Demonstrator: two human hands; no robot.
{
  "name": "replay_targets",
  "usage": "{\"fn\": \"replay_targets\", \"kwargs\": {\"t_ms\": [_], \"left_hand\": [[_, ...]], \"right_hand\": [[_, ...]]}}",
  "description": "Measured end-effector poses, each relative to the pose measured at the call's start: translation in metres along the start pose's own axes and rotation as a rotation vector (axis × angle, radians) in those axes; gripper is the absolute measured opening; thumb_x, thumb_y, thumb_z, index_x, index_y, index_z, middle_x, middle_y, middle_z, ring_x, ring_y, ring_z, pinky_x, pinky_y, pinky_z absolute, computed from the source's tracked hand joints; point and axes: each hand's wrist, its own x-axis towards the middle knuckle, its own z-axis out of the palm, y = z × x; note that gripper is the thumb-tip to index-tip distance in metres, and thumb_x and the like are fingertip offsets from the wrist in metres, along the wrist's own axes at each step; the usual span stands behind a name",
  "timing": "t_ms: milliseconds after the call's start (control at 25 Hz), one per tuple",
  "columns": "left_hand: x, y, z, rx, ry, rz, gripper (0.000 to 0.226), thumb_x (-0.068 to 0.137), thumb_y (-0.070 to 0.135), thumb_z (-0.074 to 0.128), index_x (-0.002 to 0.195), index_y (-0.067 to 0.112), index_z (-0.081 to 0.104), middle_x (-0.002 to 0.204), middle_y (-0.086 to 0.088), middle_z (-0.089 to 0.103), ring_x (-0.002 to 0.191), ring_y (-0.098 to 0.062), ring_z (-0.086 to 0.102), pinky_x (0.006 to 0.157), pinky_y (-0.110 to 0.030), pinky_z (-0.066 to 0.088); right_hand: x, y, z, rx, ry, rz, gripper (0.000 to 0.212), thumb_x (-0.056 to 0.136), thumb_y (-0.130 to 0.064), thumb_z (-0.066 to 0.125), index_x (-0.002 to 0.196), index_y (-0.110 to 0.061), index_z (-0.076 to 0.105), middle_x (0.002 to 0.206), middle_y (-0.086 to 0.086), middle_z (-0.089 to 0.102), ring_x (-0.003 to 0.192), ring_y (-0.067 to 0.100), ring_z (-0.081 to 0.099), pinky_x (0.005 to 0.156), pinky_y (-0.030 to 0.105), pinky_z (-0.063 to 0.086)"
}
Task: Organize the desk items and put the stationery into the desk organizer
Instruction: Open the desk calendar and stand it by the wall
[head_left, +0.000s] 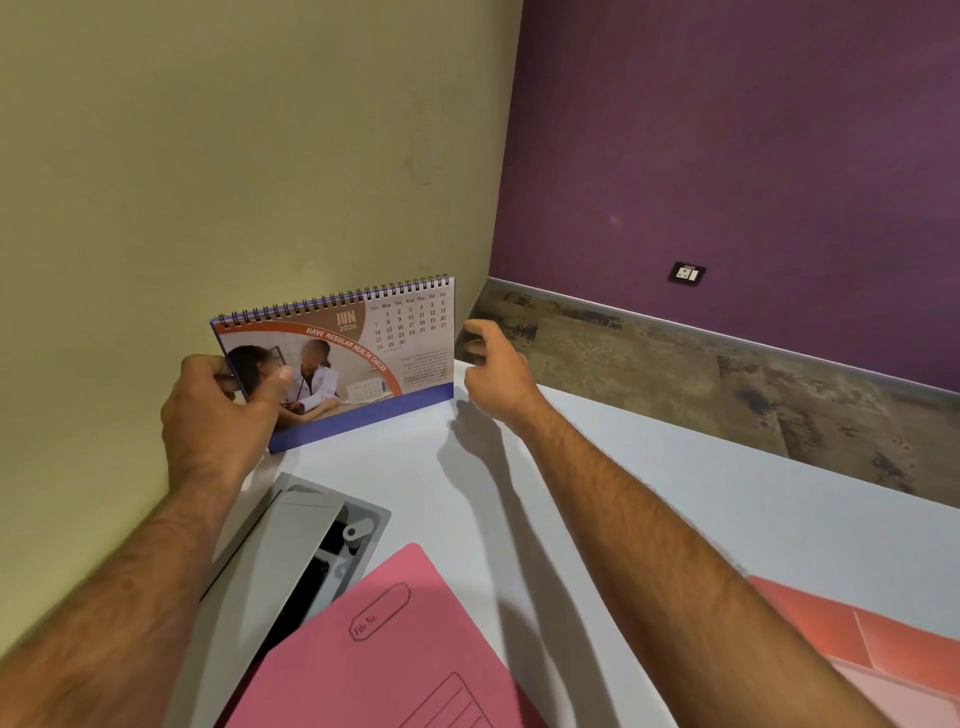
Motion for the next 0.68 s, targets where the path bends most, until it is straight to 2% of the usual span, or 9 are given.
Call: {"fn": "replay_targets", "kwargs": {"t_ms": [160,320,560,680], "left_hand": [[-0.003,0.005,-0.015,0.097,0.008,-0.013,0.060,0.080,0.058,0.068,0.113,0.010,0.051,0.110,-0.012,0.064,0.101,-0.034,0.059,0.078,-0.043,0.046],[-0.015,0.025,-0.033,0.258,0.038,0.051,0.063,0.081,0.064,0.062,0.115,0.013,0.049,0.113,-0.012,0.064,0.104,-0.039,0.056,0.081,-0.050,0.048],[-0.058,0.094,-0.045,0.309,-0.010,0.403,0.044,0.084,0.050,0.065,0.111,0.016,0.055,0.106,-0.010,0.066,0.100,-0.036,0.056,0.087,-0.048,0.042],[-0.090,0.128,-0.049,0.303,-0.095,0.567,0.054,0.084,0.057,0.060,0.119,0.017,0.056,0.114,-0.007,0.065,0.108,-0.030,0.055,0.093,-0.045,0.042]], "right_hand": [[-0.016,-0.003,-0.017,-0.008,0.043,-0.010,0.071,0.086,0.014,0.046,0.145,-0.023,0.036,0.146,0.008,0.048,0.131,0.024,0.047,0.105,0.037,0.044],[-0.046,-0.009,-0.042,-0.016,0.085,-0.038,0.062,0.091,0.005,0.052,0.145,-0.022,0.037,0.147,0.006,0.048,0.134,0.025,0.047,0.105,0.037,0.043],[-0.108,-0.021,-0.098,-0.252,0.203,-0.164,0.054,0.097,-0.023,0.055,0.148,-0.018,0.035,0.153,0.002,0.042,0.141,0.023,0.038,0.113,0.042,0.035],[-0.148,-0.024,-0.127,-0.464,0.244,-0.234,0.060,0.098,-0.036,0.051,0.151,-0.017,0.030,0.157,0.003,0.035,0.148,0.024,0.022,0.121,0.048,0.020]]}}
